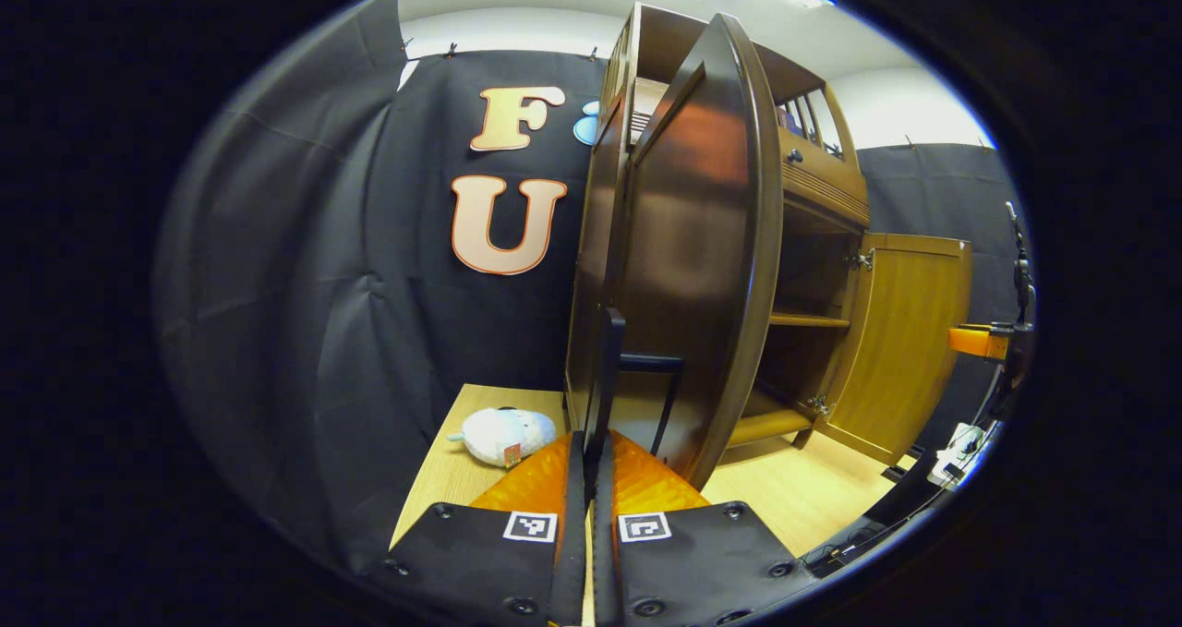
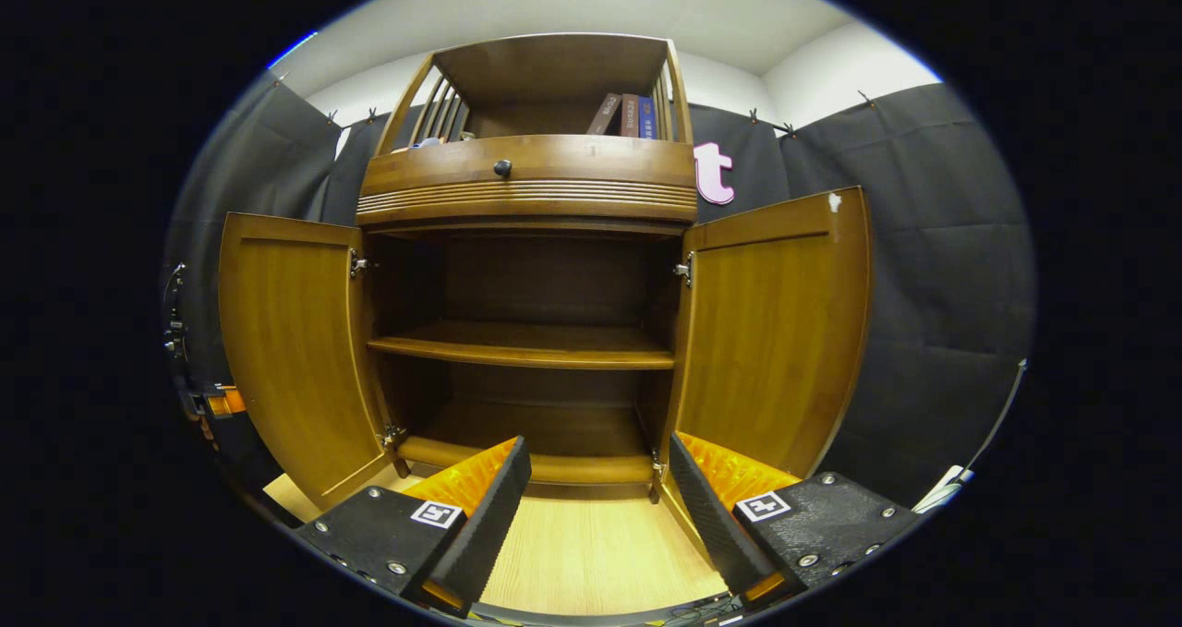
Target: Open the right door of the double-door shoe cabinet with the right hand, and open the left door with the left hand.
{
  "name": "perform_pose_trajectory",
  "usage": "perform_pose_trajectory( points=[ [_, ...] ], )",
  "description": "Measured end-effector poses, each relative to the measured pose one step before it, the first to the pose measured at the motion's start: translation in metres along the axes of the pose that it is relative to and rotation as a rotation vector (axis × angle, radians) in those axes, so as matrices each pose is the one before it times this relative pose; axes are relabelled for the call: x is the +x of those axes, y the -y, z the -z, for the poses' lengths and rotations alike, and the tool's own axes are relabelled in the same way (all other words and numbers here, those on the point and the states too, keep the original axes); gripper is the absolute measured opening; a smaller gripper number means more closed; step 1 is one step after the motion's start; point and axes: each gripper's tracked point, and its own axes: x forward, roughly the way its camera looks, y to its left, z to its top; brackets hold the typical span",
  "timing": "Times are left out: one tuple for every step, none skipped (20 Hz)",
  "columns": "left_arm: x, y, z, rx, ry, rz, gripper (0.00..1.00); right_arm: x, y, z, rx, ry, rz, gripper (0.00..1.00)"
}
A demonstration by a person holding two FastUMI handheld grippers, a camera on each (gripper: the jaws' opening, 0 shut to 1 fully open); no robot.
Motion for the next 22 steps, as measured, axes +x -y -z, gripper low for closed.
perform_pose_trajectory(
  points=[
    [0.00101, -0.00017, 0.00055, 0.00873, -0.00022, 0.01214, 0.11, 0.00103, -0.00494, -0.00071, 0.00378, 0.00070, -0.00991, 0.99],
    [-0.00049, -0.00103, 0.00152, 0.01519, -0.00128, 0.00936, 0.12, 0.00154, -0.00337, -0.00196, 0.00315, 0.00076, -0.00801, 0.99],
    [0.00027, -0.00171, 0.00261, 0.01572, -0.00511, 0.00746, 0.12, -0.00024, -0.00218, -0.00068, 0.00218, -0.00049, -0.00606, 0.99],
    [0.00055, -0.00083, 0.00259, 0.00945, -0.00252, 0.00535, 0.12, 0.00034, -0.00217, 0.00000, 0.00217, -0.00088, -0.00448, 0.99],
    [0.00098, -0.00039, -0.00076, 0.00186, 0.00305, 0.00518, 0.12, -0.00044, -0.00211, 0.00047, 0.00193, -0.00120, -0.00415, 0.99],
    [-0.00165, 0.00036, 0.00064, 0.00143, 0.00154, 0.00119, 0.12, 0.00032, -0.00126, -0.00081, 0.00046, -0.00062, -0.00201, 0.99],
    [-0.00106, -0.00442, 0.00261, 0.00960, -0.00923, -0.01273, 0.11, -0.00157, -0.00121, 0.00087, -0.00019, -0.00071, -0.00146, 0.99],
    [-0.00575, -0.00148, 0.00527, 0.00680, -0.01146, -0.00601, 0.14, -0.00041, 0.00037, 0.00023, 0.00010, -0.00051, -0.00032, 0.99],
    [-0.00395, -0.00229, -0.00023, 0.00073, -0.00498, -0.01144, 0.27, -0.00130, 0.00041, 0.00079, 0.00098, -0.00056, -0.00020, 0.99],
    [-0.00527, -0.00168, 0.00179, -0.00853, -0.00580, -0.01104, 0.29, -0.00194, 0.00075, 0.00105, 0.00120, -0.00130, 0.00010, 0.92],
    [-0.00474, -0.00163, 0.00168, -0.01420, -0.00762, -0.01185, 0.31, -0.00051, 0.00177, 0.00106, 0.00165, -0.00129, 0.00159, 0.92],
    [-0.00497, -0.00108, 0.00220, -0.01202, -0.00409, -0.01623, 0.33, -0.00121, 0.00171, 0.00073, 0.00284, -0.00115, 0.00257, 0.99],
    [-0.00736, -0.00026, 0.00033, -0.00315, -0.00033, -0.01991, 0.36, -0.00202, 0.00191, 0.00027, 0.00464, 0.00014, 0.00352, 0.99],
    [-0.00432, -0.00387, 0.00027, 0.00721, 0.00175, -0.03204, 0.43, -0.00119, 0.00303, -0.00002, 0.00508, 0.00035, 0.00438, 0.99],
    [-0.00772, -0.00285, -0.00207, 0.00782, 0.00110, -0.02374, 0.47, -0.00115, 0.00313, -0.00051, 0.00496, 0.00128, 0.00529, 0.99],
    [-0.01017, -0.00129, -0.00086, 0.00785, -0.00075, -0.03259, 0.51, -0.00151, 0.00294, -0.00053, 0.00391, 0.00096, 0.00567, 0.99],
    [-0.00688, -0.00170, -0.00211, 0.00580, 0.00310, -0.03232, 0.55, -0.00140, 0.00487, -0.00127, 0.00264, 0.00105, 0.00779, 0.99],
    [-0.00981, 0.00226, -0.00260, -0.00126, 0.00602, -0.02323, 0.60, -0.00153, 0.00461, -0.00115, 0.00223, 0.00185, 0.00887, 0.99],
    [-0.00912, 0.00511, -0.00277, -0.00226, 0.00205, -0.01172, 0.64, -0.00023, 0.00467, -0.00264, 0.00232, 0.00230, 0.00854, 0.99],
    [-0.01101, 0.00864, -0.00147, 0.00111, 0.00184, -0.00240, 0.68, -0.00163, 0.00513, -0.00140, 0.00130, 0.00150, 0.00929, 0.99],
    [-0.00755, 0.00594, -0.00434, 0.00852, 0.00348, -0.01342, 0.72, -0.00063, 0.00617, -0.00276, -0.00042, 0.00164, 0.01112, 0.99],
    [-0.00508, 0.00543, -0.00519, 0.00805, 0.00423, -0.01028, 0.77, -0.00028, 0.00611, -0.00228, -0.00106, 0.00042, 0.01265, 0.92]
  ],
)
